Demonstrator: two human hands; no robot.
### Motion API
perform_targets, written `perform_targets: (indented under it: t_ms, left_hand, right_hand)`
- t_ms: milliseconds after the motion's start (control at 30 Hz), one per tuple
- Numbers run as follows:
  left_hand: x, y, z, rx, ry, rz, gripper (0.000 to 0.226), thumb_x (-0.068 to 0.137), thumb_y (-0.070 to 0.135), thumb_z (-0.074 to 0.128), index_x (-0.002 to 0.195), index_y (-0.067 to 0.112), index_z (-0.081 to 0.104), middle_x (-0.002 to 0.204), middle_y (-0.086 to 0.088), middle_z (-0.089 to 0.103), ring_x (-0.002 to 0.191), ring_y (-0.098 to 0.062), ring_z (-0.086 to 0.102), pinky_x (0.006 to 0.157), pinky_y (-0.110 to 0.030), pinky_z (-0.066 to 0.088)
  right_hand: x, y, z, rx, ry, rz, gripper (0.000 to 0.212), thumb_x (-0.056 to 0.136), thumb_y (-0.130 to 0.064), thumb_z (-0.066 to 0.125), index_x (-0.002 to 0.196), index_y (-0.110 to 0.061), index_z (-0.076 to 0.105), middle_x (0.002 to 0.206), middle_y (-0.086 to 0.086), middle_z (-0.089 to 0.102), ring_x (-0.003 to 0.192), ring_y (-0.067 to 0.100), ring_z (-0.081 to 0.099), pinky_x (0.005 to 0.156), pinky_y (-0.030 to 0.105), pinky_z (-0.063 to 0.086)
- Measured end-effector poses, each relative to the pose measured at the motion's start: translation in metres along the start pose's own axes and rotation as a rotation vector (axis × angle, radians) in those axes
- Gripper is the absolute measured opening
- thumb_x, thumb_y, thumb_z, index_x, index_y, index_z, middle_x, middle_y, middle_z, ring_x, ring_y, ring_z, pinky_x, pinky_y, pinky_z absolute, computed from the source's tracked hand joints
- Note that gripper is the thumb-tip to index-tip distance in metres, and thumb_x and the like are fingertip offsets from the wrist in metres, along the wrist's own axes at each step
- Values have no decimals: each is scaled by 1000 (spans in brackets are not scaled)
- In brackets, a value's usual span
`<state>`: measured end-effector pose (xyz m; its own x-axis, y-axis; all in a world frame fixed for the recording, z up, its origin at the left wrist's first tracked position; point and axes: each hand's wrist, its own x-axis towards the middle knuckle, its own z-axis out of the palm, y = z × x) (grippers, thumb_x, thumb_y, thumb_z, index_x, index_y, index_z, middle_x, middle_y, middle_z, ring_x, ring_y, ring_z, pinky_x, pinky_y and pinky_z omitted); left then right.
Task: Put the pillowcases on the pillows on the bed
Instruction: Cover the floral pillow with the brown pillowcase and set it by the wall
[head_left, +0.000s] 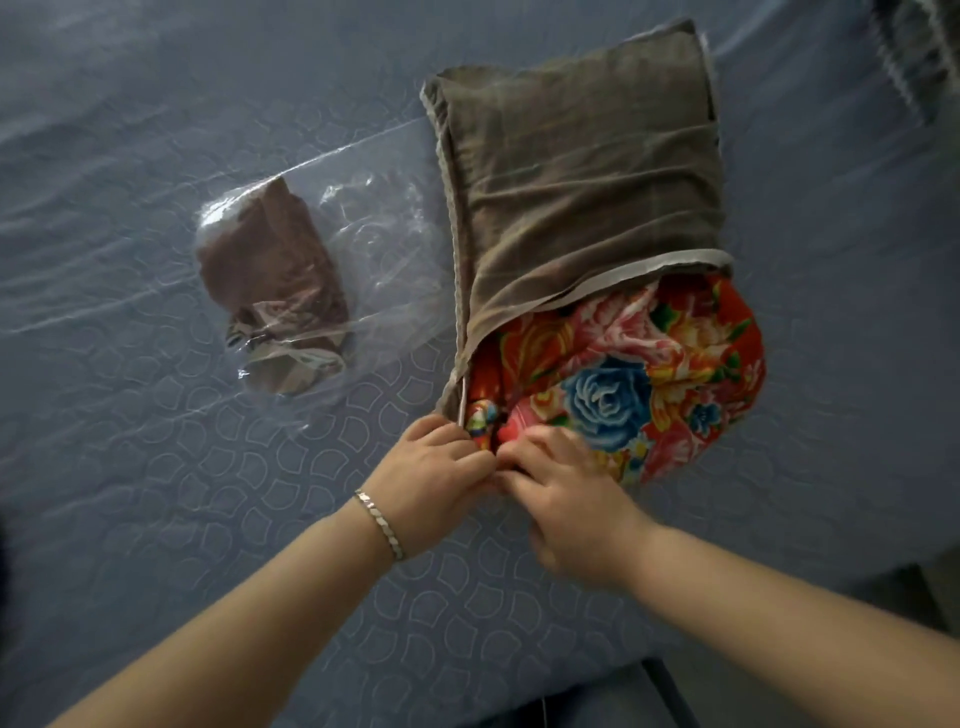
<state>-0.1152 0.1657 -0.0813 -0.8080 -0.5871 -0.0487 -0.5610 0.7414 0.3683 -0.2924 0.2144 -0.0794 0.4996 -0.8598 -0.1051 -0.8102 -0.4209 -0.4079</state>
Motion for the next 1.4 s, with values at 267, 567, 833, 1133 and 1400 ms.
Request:
perform_targets:
  t_ms: [267,567,833,1133,1400]
  left_hand:
    - [30,2,-15,146,-287,107,20,89,35,43,86,20,55,75,6,65,69,-15,67,65,-23,49]
    - [121,75,-21,30,-263,-506,38,93,45,39,120,18,41,111,-4,61,96,-26,60,69,-32,39]
    - [250,135,33,199,-559,-175,80,78,55,59,144,32,20,149,-4,22,135,-28,22,106,-46,25]
    - [262,123,-2,-675,37,-960,29,78,-1,52,91,22,64,86,-4,66,89,-24,61,79,-29,51]
    - [214,115,-12,-281,-229,-962,50,72,34,65,118,17,57,132,-6,38,127,-27,30,106,-34,27]
  right_hand:
    - [-36,17,17,-94,-175,415,39,34,-25,84,65,-19,63,60,-2,62,60,19,63,58,28,46]
    - [-100,50,0,-130,-87,456,42,29,-9,87,58,-23,61,57,-7,52,56,15,56,50,23,36]
    - [-116,73,4,-88,19,212,22,58,-17,44,54,-27,63,53,-10,52,54,11,55,47,16,36]
    - [-124,158,-20,-23,-137,287,35,15,-30,83,42,-25,61,46,-9,54,48,10,58,47,16,43]
    - [-112,238,-67,-115,-48,174,11,59,-21,63,63,-29,68,67,-13,64,77,18,66,80,35,34]
